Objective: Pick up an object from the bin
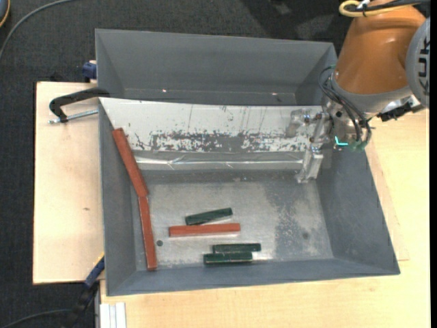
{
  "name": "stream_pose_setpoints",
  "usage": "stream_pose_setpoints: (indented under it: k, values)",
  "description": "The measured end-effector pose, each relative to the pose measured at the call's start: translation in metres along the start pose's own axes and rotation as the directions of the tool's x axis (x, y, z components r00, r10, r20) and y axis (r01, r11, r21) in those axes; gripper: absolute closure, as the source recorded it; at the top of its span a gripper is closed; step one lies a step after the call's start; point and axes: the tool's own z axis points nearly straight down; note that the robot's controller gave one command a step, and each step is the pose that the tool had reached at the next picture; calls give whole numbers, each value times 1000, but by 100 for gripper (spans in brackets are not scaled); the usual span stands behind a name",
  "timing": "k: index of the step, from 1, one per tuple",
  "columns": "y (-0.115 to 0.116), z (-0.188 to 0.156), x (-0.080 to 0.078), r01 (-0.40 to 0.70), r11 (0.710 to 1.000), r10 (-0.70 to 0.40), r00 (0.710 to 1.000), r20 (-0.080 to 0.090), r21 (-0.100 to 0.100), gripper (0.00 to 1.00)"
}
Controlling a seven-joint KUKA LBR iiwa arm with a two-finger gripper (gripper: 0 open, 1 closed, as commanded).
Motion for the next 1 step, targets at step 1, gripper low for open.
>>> stream_pose_setpoints:
  k: [1]
  values:
    - [51,126,29,51,999,-51,999,-2,-1,0]
